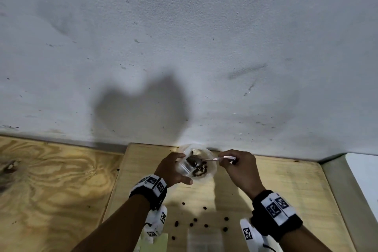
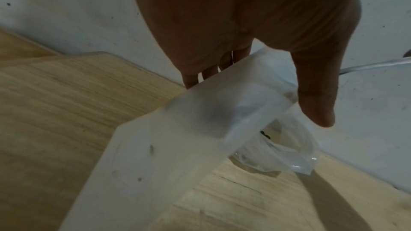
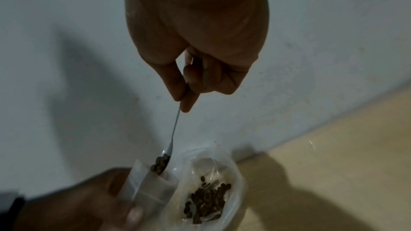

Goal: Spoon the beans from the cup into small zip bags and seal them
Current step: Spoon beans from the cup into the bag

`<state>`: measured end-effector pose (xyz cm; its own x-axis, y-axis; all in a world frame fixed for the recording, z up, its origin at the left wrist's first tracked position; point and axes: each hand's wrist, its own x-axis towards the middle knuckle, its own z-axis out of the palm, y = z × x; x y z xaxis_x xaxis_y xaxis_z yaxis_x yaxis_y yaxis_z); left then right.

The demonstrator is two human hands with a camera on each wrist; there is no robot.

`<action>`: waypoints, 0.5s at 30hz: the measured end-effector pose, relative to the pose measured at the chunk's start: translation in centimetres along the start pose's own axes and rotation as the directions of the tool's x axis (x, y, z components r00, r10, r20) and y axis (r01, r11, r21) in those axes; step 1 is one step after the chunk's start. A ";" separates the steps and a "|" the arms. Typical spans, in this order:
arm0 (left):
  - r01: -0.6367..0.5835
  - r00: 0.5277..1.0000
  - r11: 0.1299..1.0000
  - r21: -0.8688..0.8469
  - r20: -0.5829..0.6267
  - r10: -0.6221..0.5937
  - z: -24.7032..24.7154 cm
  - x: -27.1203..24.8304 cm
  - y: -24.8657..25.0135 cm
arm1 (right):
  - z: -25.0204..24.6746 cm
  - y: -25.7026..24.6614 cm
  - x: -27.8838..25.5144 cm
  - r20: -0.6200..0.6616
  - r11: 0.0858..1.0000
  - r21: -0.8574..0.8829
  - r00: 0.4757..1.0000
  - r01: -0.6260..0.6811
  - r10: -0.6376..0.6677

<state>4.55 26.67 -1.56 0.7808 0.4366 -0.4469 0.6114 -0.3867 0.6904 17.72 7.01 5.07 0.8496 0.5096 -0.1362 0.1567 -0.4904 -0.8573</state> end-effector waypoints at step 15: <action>-0.075 0.989 0.991 -0.114 -0.139 0.059 0.1 -2.1 -1.1 | -1.3 3.0 -0.5 -0.189 0.987 -0.071 0.974 -0.144 0.128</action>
<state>2.28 26.13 -1.42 0.7901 0.5217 -0.3218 0.5322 -0.3235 0.7823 18.40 4.36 3.25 0.9425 0.2994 -0.1485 0.0684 -0.6078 -0.7911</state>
